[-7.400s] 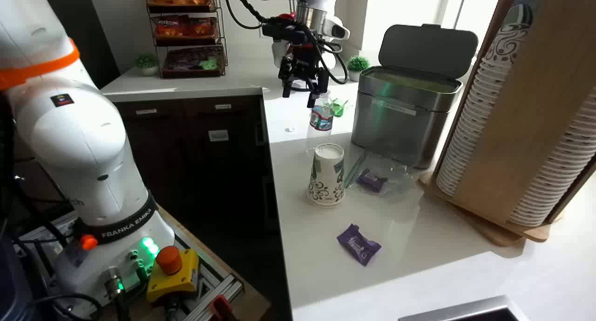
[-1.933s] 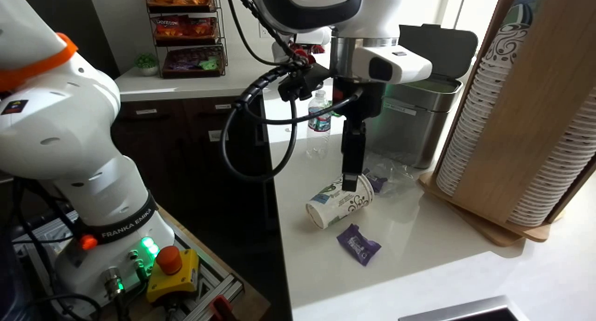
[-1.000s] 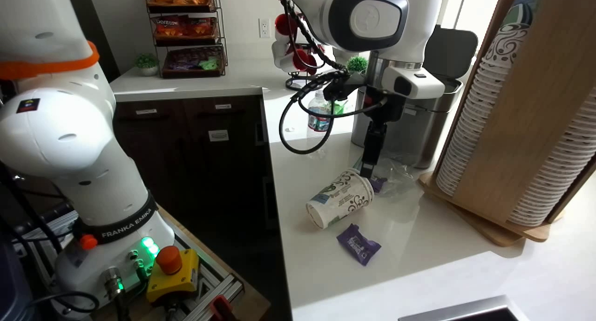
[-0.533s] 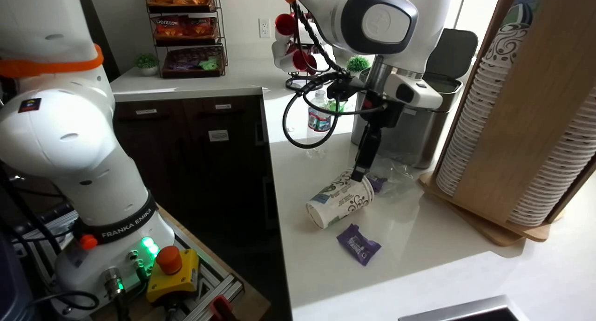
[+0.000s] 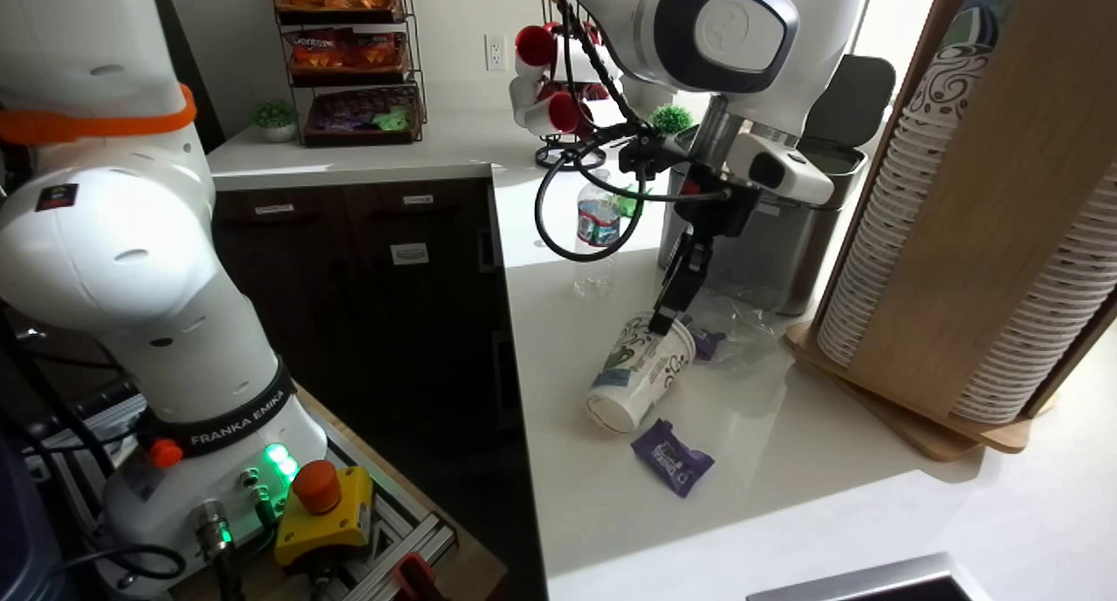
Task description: Place the two coffee cups upright then put one purple sachet inside the stacked cups.
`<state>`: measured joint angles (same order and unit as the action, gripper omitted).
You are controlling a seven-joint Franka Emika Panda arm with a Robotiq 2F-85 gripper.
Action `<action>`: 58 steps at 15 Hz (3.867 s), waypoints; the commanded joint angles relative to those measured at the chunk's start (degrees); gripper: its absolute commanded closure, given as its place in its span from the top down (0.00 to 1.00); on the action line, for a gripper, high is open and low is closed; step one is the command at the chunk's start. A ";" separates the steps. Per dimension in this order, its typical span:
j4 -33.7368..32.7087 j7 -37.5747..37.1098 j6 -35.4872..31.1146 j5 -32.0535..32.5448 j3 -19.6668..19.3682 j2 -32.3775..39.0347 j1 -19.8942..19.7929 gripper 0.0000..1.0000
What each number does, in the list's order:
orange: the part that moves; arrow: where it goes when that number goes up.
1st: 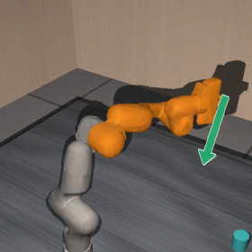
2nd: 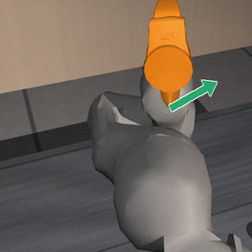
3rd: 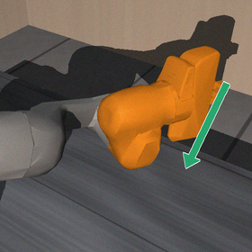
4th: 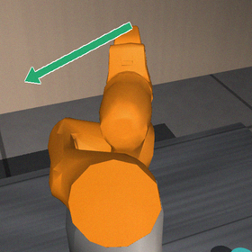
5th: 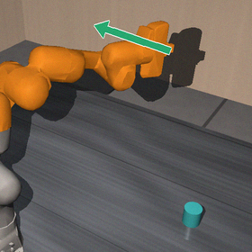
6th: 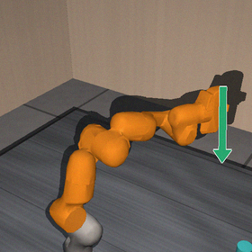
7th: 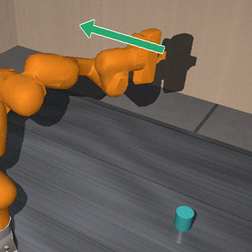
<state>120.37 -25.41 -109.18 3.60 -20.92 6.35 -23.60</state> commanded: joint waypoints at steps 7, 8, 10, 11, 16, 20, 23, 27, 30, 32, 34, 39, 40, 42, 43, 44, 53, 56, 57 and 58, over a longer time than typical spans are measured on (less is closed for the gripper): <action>1.66 5.41 1.09 4.43 0.44 -6.05 3.16 0.03; 2.11 5.57 0.77 5.29 0.52 -7.01 3.32 0.03; 3.76 6.94 -0.61 6.59 0.79 -9.52 3.53 0.03; 5.56 7.48 -2.01 7.70 1.04 -11.69 3.68 0.03; 13.99 11.17 -10.19 14.11 1.86 -19.71 2.91 0.03; 19.79 13.80 -15.19 16.05 1.81 -23.96 1.83 0.03; 22.26 15.27 -16.22 16.21 1.91 -25.71 1.05 0.04; 23.57 16.52 -16.69 16.24 1.87 -27.44 0.00 0.01; 23.99 17.14 -17.38 15.79 1.62 -28.53 -0.63 0.01; 24.44 17.26 -18.31 15.63 1.29 -29.52 -1.31 0.01; 24.83 17.69 -19.26 15.07 0.94 -30.35 -1.82 0.01; 28.41 18.97 -23.46 12.46 0.13 -31.45 -1.87 0.15; 29.08 19.15 -24.18 12.32 0.22 -31.44 -1.94 0.15; 30.41 19.85 -25.40 11.44 0.11 -31.39 -1.99 0.05; 31.15 20.29 -26.30 11.25 -0.09 -31.74 -2.20 0.03; 31.34 20.54 -26.95 11.09 -0.19 -32.06 -2.36 0.00; 32.91 23.40 -27.73 5.13 -1.50 -34.82 -2.82 0.01; 32.80 24.27 -27.34 2.99 -2.07 -35.33 -3.00 0.01; 32.49 24.33 -27.11 2.40 -2.27 -35.36 -3.08 0.01; 32.31 24.56 -26.86 1.65 -2.53 -35.47 -3.02 0.01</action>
<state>151.71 -2.92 -135.74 8.00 -22.59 -27.30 -26.25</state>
